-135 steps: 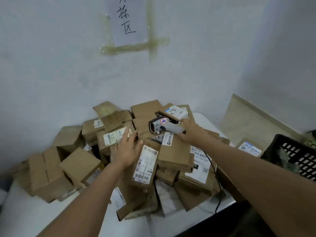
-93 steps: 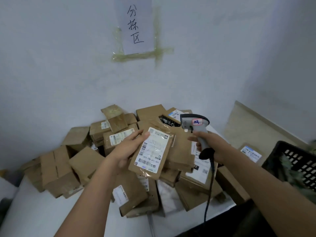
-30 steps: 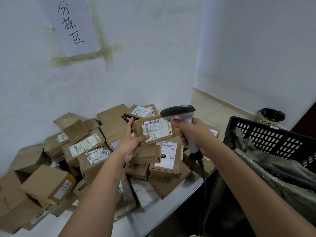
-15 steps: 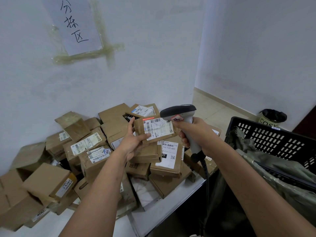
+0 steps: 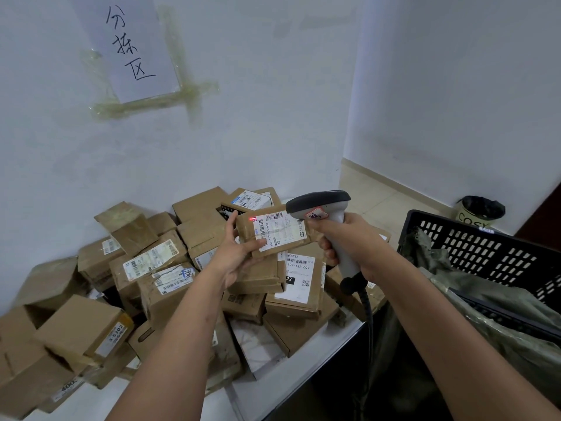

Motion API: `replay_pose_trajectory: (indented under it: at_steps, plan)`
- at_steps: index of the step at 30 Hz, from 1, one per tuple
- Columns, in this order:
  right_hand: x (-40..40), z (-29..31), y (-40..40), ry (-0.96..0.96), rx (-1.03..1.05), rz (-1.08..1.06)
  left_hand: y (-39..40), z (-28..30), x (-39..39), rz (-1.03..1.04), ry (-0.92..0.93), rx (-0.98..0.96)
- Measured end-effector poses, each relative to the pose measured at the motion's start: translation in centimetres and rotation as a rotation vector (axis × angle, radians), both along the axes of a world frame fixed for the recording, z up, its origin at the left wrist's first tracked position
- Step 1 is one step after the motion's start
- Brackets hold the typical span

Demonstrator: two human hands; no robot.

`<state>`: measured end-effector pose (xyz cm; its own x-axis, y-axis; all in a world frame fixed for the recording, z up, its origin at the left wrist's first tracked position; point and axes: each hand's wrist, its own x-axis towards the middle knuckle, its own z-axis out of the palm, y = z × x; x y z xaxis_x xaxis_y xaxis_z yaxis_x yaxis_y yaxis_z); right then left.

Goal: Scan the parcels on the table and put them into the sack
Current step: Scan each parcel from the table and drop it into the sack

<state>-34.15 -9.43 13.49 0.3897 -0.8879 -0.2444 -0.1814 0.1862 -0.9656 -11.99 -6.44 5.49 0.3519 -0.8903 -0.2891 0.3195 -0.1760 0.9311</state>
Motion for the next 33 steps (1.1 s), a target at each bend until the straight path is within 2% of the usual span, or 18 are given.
replay_pose_trajectory:
  at_steps: [21, 27, 30, 33]
  plan:
    - [-1.5, -1.5, 0.3, -0.043, 0.047, -0.007, 0.8, -0.5, 0.4, -0.004, -0.053, -0.027]
    - [-6.8, -6.3, 0.1, -0.195, 0.255, -0.231, 2.2, 0.9, -1.0, -0.076, -0.116, -0.011]
    - [-11.0, -9.6, 0.0, -0.238, 0.338, -0.410, 2.1, 1.1, -4.1, -0.198, -0.119, 0.057]
    - [-15.8, -13.1, 0.2, -0.201, 0.421, -0.564, 1.2, -0.3, -8.6, -0.379, -0.075, 0.164]
